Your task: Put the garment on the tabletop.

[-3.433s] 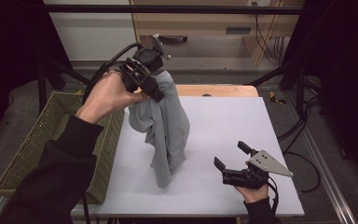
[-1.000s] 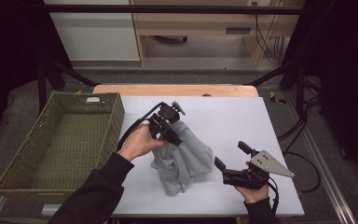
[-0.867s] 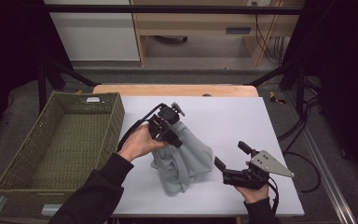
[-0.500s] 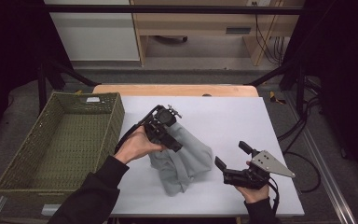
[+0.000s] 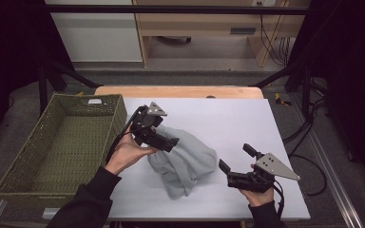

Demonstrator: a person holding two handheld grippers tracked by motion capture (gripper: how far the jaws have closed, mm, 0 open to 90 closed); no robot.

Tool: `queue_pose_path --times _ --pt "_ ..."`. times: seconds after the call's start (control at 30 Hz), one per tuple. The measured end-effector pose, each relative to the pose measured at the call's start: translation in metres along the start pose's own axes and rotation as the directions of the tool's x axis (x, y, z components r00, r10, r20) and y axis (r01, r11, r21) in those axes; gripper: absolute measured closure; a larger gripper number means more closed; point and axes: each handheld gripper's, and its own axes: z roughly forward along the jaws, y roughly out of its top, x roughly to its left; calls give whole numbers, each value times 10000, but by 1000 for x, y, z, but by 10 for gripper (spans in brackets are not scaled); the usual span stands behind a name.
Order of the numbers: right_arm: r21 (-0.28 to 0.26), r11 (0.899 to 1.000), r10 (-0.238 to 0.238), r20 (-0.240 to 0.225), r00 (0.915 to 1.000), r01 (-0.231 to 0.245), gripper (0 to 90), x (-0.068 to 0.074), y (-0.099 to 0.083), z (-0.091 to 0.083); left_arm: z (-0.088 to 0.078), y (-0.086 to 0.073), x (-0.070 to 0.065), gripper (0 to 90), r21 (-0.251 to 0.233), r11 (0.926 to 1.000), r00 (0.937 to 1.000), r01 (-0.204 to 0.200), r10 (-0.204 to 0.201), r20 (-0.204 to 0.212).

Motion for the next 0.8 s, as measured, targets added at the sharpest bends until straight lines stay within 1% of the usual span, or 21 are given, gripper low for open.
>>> queue_pose_path --times 0.03,0.07,0.1,0.13,0.2,0.27,0.3,0.33,0.37,0.4,0.43,0.5,0.53,0.57,0.63,0.7,0.73,0.77,0.8 --pt "-29 10000 0 -5 10000 0 5 0 0 0 -6 -4 1 0 -425 9990 9999 151 -149 62" --pt "-25 10000 37 -11 10000 -37 5 1 0 0 -8 -6 1 0 -600 9980 9998 205 -203 49" --pt "-28 10000 7 -23 10000 -7 5 1 0 0 -10 -9 1 0 -707 9972 9996 260 -254 93" --pt "-38 10000 -89 -30 10000 88 5 0 0 0 -10 -9 1 0 -707 9972 9996 260 -254 93" --pt "-47 9999 -139 -49 9999 139 5 0 0 1 -13 -15 1 0 -991 9947 9996 286 -284 37" --pt "-44 10000 -17 -12 10000 17 5 1 0 1 -15 -21 0 0 -1174 9925 9994 347 -344 44" --pt "-54 10000 -70 -20 10000 70 4 1 0 1 -17 -28 1 0 -1333 9900 9989 471 -460 107" --pt "-83 9999 -128 -43 9999 128 4 0 0 1 -18 -32 0 0 -1453 9881 9987 514 -504 108" --pt "-93 9999 -126 -48 9999 126 3 0 0 1 -19 -35 0 0 -1541 9867 9987 507 -503 66" --pt "-93 9999 -126 -48 9999 126 3 0 0 1 -19 -35 0 0 -1541 9867 9987 507 -503 66" --pt "-82 10000 -21 -36 10000 21 3 2 0 1 -21 -43 -1 0 -1793 9820 9982 591 -588 73" --pt "-63 10000 -49 -34 10000 49 4 2 0 1 -24 -50 -1 0 -2120 9750 9977 668 -667 78" --pt "-63 10000 -49 -34 10000 49 4 2 0 1 -24 -50 -1 0 -2120 9750 9977 668 -667 78" --pt "-91 10000 -39 -41 10000 38 3 2 0 1 -25 -54 -2 0 -2252 9718 9975 700 -696 97" --pt "-88 10000 -24 -40 10000 24 4 2 0 1 -27 -61 -1 0 -2601 9625 9970 773 -755 170" --pt "-63 10000 -71 -51 10000 70 3 2 0 1 -29 -68 -1 2 -2996 9502 9963 852 -840 170" --pt "-56 10000 -58 -59 10000 58 4 2 0 1 -31 -71 -1 3 -3123 9460 9961 873 -858 183" --pt "-60 9999 -107 -80 9999 107 4 2 -1 2 -34 -77 -2 3 -3458 9341 9959 892 -892 158" --pt "-60 9999 -107 -80 9999 107 4 2 -1 2 -34 -77 -2 3 -3458 9341 9959 892 -892 158"
